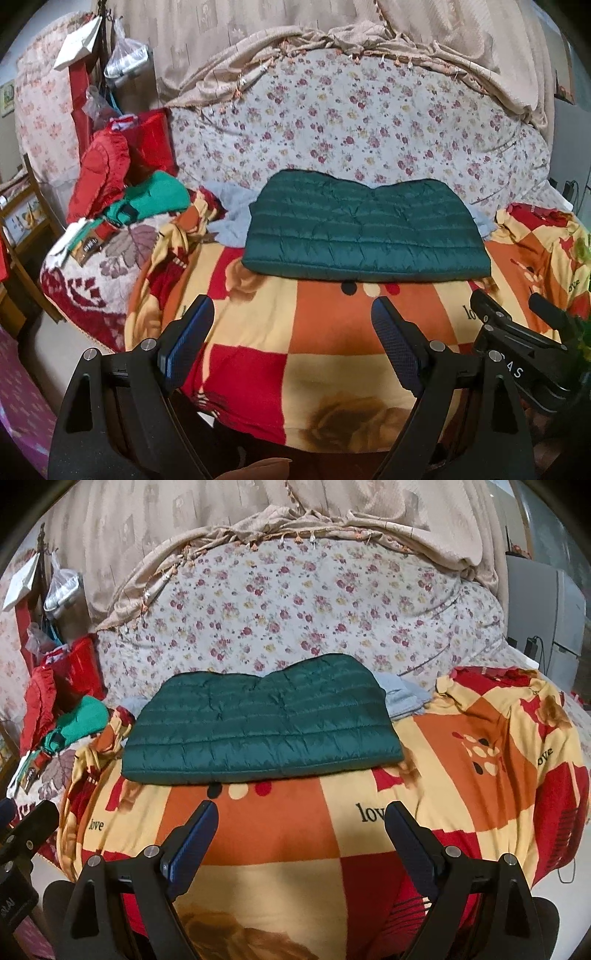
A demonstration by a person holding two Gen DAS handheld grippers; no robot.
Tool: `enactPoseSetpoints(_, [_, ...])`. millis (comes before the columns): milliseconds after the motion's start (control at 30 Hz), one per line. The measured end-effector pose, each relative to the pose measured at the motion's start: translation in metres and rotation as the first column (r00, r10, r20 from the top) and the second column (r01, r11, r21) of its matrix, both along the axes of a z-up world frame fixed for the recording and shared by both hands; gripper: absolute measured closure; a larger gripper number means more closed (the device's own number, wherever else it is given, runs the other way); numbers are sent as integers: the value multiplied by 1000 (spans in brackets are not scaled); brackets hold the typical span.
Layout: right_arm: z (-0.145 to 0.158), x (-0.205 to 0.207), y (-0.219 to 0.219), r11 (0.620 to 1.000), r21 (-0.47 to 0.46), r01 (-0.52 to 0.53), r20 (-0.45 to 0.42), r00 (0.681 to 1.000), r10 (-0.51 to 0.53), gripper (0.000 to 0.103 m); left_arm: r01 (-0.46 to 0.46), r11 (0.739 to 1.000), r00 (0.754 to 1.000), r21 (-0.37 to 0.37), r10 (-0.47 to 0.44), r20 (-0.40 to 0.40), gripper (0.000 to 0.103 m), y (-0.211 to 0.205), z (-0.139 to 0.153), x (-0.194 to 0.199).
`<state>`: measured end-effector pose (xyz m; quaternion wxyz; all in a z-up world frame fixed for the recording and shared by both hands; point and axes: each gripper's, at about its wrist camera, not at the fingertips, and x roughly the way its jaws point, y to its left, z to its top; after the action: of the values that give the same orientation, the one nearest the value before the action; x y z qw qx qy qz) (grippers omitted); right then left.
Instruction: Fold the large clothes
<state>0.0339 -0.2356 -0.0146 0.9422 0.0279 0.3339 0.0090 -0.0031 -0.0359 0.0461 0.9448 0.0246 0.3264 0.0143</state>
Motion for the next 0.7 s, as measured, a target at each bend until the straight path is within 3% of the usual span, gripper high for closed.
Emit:
enactPoseSetpoints(267, [-2,0,-1,1000,-21,11,-2,1000,-11,13,34,998,998,-47,-36,-51,16,0,-7,5])
enactPoseSetpoints(700, [-6,3,-5,999,-33,25,-14,1000,-26,13,38,998,996,-57,-42,-80,16,0,-13,9])
